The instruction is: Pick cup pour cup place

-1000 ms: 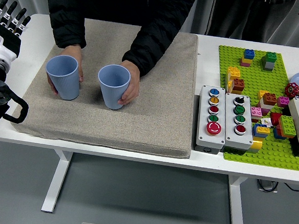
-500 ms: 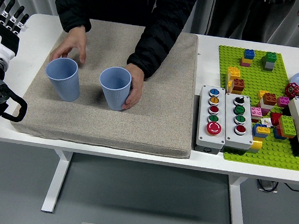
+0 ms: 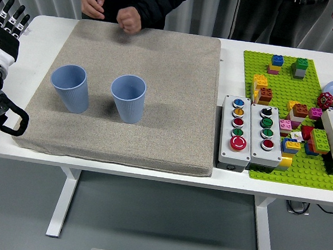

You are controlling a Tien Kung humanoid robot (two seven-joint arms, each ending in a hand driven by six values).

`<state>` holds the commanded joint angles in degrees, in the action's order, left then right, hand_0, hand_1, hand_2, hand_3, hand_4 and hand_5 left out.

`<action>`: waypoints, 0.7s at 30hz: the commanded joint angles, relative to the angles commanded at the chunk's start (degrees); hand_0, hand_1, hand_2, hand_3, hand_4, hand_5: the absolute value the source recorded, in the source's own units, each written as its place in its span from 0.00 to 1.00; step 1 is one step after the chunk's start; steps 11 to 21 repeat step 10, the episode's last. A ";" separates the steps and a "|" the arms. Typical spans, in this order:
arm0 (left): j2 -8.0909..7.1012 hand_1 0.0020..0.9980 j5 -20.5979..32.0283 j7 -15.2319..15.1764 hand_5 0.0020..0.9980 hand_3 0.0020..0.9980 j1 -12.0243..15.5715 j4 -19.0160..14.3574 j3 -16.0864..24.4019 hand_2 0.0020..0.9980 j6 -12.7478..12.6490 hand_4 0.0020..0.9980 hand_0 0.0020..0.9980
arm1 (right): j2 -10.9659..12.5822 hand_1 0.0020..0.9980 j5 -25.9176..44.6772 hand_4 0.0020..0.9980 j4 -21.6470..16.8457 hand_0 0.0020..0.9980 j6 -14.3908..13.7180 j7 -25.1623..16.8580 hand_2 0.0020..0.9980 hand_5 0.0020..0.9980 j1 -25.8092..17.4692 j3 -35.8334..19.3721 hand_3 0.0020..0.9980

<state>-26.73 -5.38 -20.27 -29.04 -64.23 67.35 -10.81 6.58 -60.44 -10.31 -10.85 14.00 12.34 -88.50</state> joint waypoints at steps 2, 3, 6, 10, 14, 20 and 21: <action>0.00 0.78 -0.52 0.02 0.73 0.90 0.00 0.13 0.03 0.88 0.40 0.75 0.78 | 0.00 0.66 -0.08 0.00 0.00 0.71 0.08 0.00 0.64 0.13 0.05 0.00 0.60; 0.01 0.78 -0.70 0.02 0.73 0.90 0.01 0.14 0.04 0.88 0.46 0.75 0.78 | 0.01 0.66 -0.03 0.00 0.00 0.71 0.09 -0.02 0.64 0.13 0.06 0.01 0.60; -0.02 0.78 -1.14 0.09 0.71 0.91 -0.01 0.11 0.07 0.89 0.32 0.84 0.78 | 0.04 0.66 0.23 0.00 0.00 0.71 0.10 -0.10 0.64 0.13 0.12 0.14 0.60; -0.07 0.78 -1.75 0.59 0.71 0.91 0.03 0.04 0.14 0.89 -0.50 0.84 0.78 | 0.00 0.66 0.14 0.00 0.00 0.71 0.12 -0.05 0.64 0.13 0.05 0.13 0.60; -0.07 0.78 -1.75 0.59 0.71 0.91 0.03 0.04 0.14 0.89 -0.50 0.84 0.78 | 0.00 0.66 0.14 0.00 0.00 0.71 0.12 -0.05 0.64 0.13 0.05 0.13 0.60; -0.07 0.78 -1.75 0.59 0.71 0.91 0.03 0.04 0.14 0.89 -0.50 0.84 0.78 | 0.00 0.66 0.14 0.00 0.00 0.71 0.12 -0.05 0.64 0.13 0.05 0.13 0.60; -0.07 0.78 -1.75 0.59 0.71 0.91 0.03 0.04 0.14 0.89 -0.50 0.84 0.78 | 0.00 0.66 0.14 0.00 0.00 0.71 0.12 -0.05 0.64 0.13 0.05 0.13 0.60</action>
